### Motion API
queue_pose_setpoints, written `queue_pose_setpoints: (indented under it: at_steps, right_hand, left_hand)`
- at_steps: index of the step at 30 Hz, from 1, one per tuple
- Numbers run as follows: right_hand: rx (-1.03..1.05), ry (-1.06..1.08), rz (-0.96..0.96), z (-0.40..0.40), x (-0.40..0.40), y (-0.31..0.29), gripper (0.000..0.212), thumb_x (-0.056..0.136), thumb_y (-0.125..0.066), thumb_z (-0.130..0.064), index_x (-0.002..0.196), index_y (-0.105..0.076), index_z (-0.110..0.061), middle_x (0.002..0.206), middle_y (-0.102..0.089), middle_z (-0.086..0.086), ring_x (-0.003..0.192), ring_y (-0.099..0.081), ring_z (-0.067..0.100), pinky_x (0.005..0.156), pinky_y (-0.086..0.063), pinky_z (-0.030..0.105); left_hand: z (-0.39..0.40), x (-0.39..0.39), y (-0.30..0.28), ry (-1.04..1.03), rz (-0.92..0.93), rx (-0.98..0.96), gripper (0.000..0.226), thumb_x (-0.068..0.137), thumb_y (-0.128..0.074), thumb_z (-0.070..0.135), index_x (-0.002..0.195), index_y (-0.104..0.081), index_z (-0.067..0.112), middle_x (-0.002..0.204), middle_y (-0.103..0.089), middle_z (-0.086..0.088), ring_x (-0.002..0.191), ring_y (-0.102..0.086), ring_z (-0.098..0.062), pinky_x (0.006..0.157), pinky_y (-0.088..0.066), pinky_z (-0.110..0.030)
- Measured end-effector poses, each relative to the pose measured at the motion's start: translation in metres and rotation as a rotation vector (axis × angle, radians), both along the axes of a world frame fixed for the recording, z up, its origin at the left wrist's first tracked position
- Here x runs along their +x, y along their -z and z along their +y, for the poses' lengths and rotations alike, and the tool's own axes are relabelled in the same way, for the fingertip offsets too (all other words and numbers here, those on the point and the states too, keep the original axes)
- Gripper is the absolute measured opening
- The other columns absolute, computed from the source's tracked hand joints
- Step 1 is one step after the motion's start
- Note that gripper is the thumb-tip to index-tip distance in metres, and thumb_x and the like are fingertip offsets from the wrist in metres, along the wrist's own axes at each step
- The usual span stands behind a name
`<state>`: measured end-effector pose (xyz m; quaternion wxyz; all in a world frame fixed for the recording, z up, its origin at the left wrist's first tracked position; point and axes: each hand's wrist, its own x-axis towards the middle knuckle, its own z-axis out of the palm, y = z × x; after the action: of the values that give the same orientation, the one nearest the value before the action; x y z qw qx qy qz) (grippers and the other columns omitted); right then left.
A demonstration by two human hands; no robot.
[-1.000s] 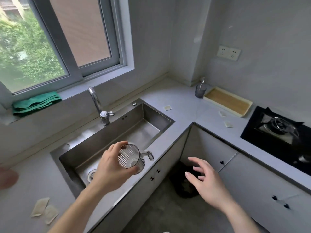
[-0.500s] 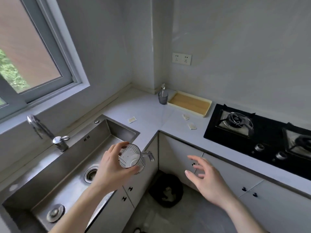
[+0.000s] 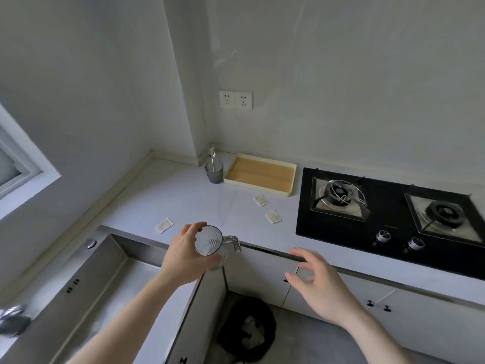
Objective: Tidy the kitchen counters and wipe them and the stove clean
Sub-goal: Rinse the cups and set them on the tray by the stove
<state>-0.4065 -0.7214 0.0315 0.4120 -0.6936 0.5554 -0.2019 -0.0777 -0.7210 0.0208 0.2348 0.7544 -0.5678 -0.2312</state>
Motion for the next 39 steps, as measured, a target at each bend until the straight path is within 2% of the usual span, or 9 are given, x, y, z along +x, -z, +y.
queue_pose_setpoints:
  at_steps: [3,9,12,18,22,29,31,35,39]
  right_hand:
    - [0.017,0.032,0.022,-0.026,0.013,0.002,0.045,0.095,-0.064,-0.044,0.135,-0.046,-0.050,0.138,-0.040,-0.038,0.124,-0.046,-0.012,0.106,-0.045,0.027]
    - [0.054,0.128,0.052,-0.068,0.036,0.006,0.049,0.095,-0.063,-0.047,0.140,-0.045,-0.047,0.140,-0.039,-0.036,0.125,-0.045,-0.011,0.107,-0.044,0.027]
    - [0.066,0.161,0.083,-0.078,0.040,0.004,0.050,0.096,-0.061,-0.047,0.142,-0.042,-0.046,0.142,-0.037,-0.036,0.128,-0.045,-0.008,0.107,-0.041,0.024]
    - [0.081,0.277,0.114,-0.089,0.031,0.003,0.049,0.097,-0.060,-0.045,0.143,-0.043,-0.044,0.142,-0.038,-0.035,0.126,-0.045,-0.010,0.102,-0.040,0.019]
    - [0.087,0.343,0.118,-0.089,0.022,0.004,0.050,0.096,-0.060,-0.047,0.143,-0.042,-0.045,0.141,-0.037,-0.036,0.126,-0.044,-0.011,0.105,-0.041,0.020]
    - [0.063,0.446,0.132,-0.077,-0.002,0.006,0.050,0.095,-0.060,-0.049,0.142,-0.042,-0.047,0.139,-0.039,-0.038,0.123,-0.045,-0.012,0.106,-0.044,0.025]
    - [0.051,0.473,0.126,-0.073,-0.012,0.005,0.050,0.095,-0.061,-0.049,0.141,-0.043,-0.047,0.139,-0.039,-0.038,0.122,-0.046,-0.013,0.105,-0.045,0.024]
    - [0.044,0.513,0.101,-0.063,-0.035,0.002,0.050,0.095,-0.061,-0.049,0.141,-0.042,-0.047,0.139,-0.039,-0.038,0.124,-0.045,-0.012,0.105,-0.045,0.025]
    - [0.046,0.573,0.059,-0.047,-0.067,0.005,0.049,0.093,-0.061,-0.050,0.139,-0.043,-0.051,0.137,-0.038,-0.042,0.124,-0.045,-0.013,0.106,-0.046,0.027]
  left_hand:
    - [-0.057,0.012,0.023,0.038,0.006,0.069,0.092,0.068,-0.084,0.052,0.147,-0.041,0.033,0.139,-0.047,0.012,0.121,-0.053,-0.018,0.094,-0.049,-0.035]
    - [-0.172,0.014,0.068,0.125,-0.034,0.258,0.090,0.070,-0.081,0.031,0.149,-0.037,0.025,0.142,-0.045,0.001,0.122,-0.055,-0.025,0.089,-0.048,-0.031]
    - [-0.219,0.007,0.086,0.156,-0.098,0.325,0.090,0.070,-0.081,0.032,0.148,-0.036,0.022,0.139,-0.045,-0.005,0.127,-0.052,-0.032,0.102,-0.048,-0.039]
    - [-0.276,-0.018,0.114,0.190,-0.181,0.332,0.091,0.080,-0.079,0.035,0.153,-0.029,0.012,0.146,-0.039,-0.013,0.131,-0.047,-0.038,0.107,-0.043,-0.040]
    - [-0.295,-0.029,0.123,0.187,-0.175,0.299,0.086,0.084,-0.075,0.032,0.153,-0.029,0.010,0.146,-0.039,-0.015,0.129,-0.047,-0.040,0.106,-0.043,-0.043]
    - [-0.312,-0.035,0.118,0.235,-0.237,0.325,0.097,0.083,-0.075,0.041,0.157,-0.019,0.012,0.154,-0.033,-0.014,0.136,-0.040,-0.040,0.110,-0.039,-0.045]
    - [-0.309,-0.040,0.109,0.230,-0.275,0.328,0.099,0.080,-0.076,0.040,0.157,-0.019,0.014,0.159,-0.025,-0.012,0.141,-0.032,-0.038,0.110,-0.040,-0.045]
    - [-0.286,-0.060,0.082,0.310,-0.372,0.234,0.104,0.080,-0.076,0.052,0.160,-0.018,0.021,0.167,0.002,-0.009,0.149,-0.015,-0.038,0.114,-0.038,-0.053]
    - [-0.250,-0.112,0.046,0.527,-0.189,0.070,0.090,0.082,-0.076,0.052,0.157,-0.032,0.029,0.167,-0.005,0.000,0.148,-0.020,-0.033,0.116,-0.035,-0.054]
